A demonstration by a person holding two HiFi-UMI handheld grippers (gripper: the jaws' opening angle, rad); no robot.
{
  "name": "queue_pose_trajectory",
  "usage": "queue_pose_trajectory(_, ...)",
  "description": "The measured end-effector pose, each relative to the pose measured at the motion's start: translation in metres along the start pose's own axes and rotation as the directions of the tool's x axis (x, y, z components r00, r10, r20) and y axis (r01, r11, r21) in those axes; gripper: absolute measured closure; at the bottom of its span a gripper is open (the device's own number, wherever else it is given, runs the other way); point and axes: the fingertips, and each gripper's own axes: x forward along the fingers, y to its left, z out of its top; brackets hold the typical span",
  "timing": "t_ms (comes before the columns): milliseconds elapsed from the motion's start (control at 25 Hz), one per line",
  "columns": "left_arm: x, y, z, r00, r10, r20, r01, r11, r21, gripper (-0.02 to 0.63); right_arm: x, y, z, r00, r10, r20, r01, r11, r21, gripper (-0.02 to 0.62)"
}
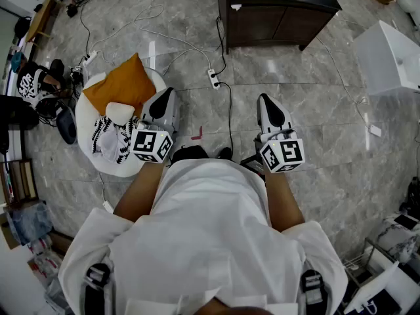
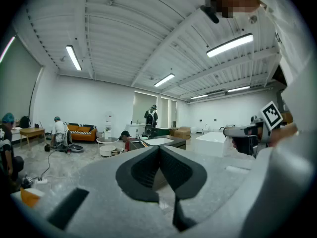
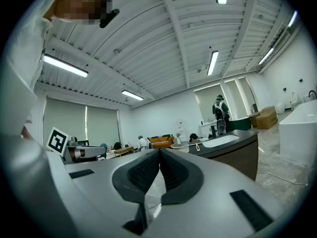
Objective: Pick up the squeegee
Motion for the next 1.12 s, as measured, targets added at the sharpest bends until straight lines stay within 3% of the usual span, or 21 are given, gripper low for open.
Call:
queue_pose_trajectory(160, 0.011, -0.021, -0.002, 1.0, -0.029, 0.006, 0.029, 0.999, -0.031, 0.591, -0.014, -0.019, -0.003, 1.0, -0.013, 0.004, 0.013, 1.0, 0.014, 0.581)
queue_pose_trajectory(480, 0.035, -0.047, -0.001, 0.997, -0.075, -0.007, 0.075, 0.997, -0.021, 0.591, -0.045, -0.044, 0.006, 0.997, -0.075, 0.036, 0.074, 0.997, 0.015, 0.581)
queue_pose_trajectory(640, 0.043, -0.054, 0.005, 0.996, -0.087, 0.009, 0.087, 0.996, -0.035, 0.591, -0.052, -0.053, 0.004, 0.997, -0.064, 0.043, 0.062, 0.997, 0.055, 0.581)
queue_pose_trajectory(1120, 0.067, -0.034, -0.01, 0.998, -0.059, -0.005, 0.058, 0.996, -0.068, 0.591, -0.007, -0.062, 0.001, 1.0, -0.023, 0.003, 0.022, 0.999, 0.04, 0.58)
